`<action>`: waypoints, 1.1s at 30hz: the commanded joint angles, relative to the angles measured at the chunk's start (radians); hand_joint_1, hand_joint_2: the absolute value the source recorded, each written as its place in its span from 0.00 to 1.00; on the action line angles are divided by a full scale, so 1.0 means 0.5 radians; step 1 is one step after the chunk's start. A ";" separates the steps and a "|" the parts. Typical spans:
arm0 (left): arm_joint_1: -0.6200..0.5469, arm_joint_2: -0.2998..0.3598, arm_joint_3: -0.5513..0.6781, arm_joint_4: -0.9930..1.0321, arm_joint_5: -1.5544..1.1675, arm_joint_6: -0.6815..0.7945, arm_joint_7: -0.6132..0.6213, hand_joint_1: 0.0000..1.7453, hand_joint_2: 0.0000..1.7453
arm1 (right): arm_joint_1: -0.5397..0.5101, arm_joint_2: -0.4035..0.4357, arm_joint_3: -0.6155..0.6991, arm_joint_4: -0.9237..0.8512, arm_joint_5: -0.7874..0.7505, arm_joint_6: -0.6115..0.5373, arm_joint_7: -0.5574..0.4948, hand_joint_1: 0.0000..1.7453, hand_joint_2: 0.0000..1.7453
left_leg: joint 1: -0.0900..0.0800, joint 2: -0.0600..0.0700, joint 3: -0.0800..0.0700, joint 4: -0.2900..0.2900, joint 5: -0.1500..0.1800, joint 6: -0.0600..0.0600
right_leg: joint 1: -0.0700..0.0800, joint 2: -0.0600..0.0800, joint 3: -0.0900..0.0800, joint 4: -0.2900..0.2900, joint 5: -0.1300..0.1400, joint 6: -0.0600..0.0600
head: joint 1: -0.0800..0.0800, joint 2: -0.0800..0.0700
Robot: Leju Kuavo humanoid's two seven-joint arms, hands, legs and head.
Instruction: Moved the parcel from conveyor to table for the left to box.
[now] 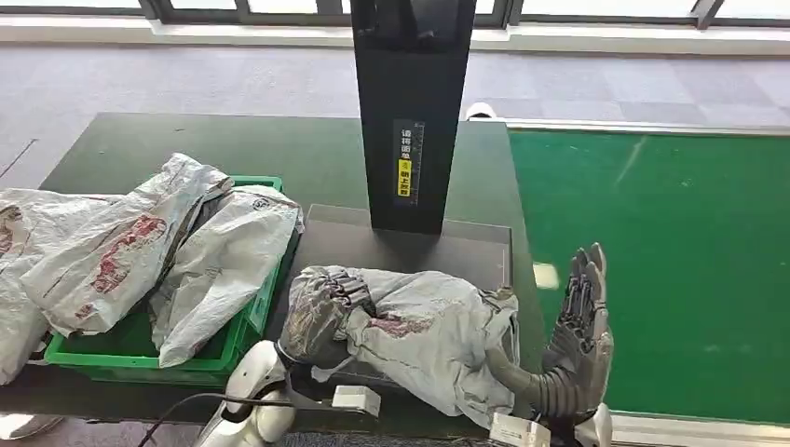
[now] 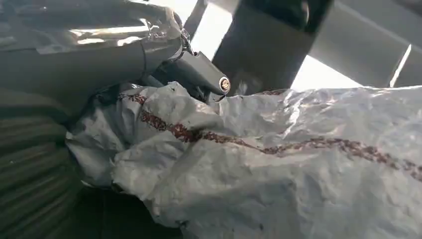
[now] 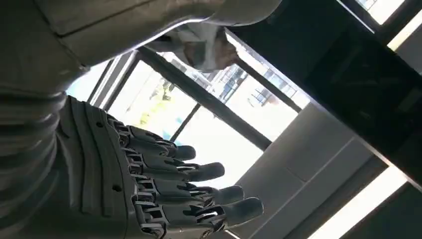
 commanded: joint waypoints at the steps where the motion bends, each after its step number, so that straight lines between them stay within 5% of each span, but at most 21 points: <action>1: 0.147 0.117 0.478 -0.855 0.060 0.280 0.102 1.00 1.00 | 0.057 0.095 -0.070 -0.096 0.070 0.055 0.007 0.00 1.00 | 0.003 0.009 -0.002 0.001 -0.003 -0.002 | 0.003 0.010 -0.005 0.001 0.000 -0.004 | 0.000 0.000; 8: -0.387 0.026 0.774 -0.408 0.361 0.447 0.072 1.00 1.00 | 0.416 0.048 -0.163 -0.355 0.085 -0.210 0.007 0.00 1.00 | 0.005 -0.013 -0.003 -0.001 0.004 -0.001 | 0.005 -0.014 -0.002 0.000 -0.003 -0.006 | 0.000 0.000; 14: -0.332 0.041 0.955 -0.469 0.468 0.542 0.065 1.00 1.00 | 0.416 0.046 -0.181 -0.349 0.069 -0.210 0.007 0.00 1.00 | 0.003 0.001 0.003 -0.004 0.001 -0.001 | 0.003 -0.001 0.002 -0.004 -0.001 -0.006 | 0.000 0.000; 33: -0.355 0.023 0.974 -0.442 0.447 0.533 0.072 1.00 1.00 | 0.424 0.059 -0.192 -0.353 0.080 -0.210 0.007 0.00 1.00 | 0.004 0.000 0.005 -0.007 0.003 -0.001 | 0.005 0.001 0.003 -0.007 0.000 -0.007 | 0.000 0.000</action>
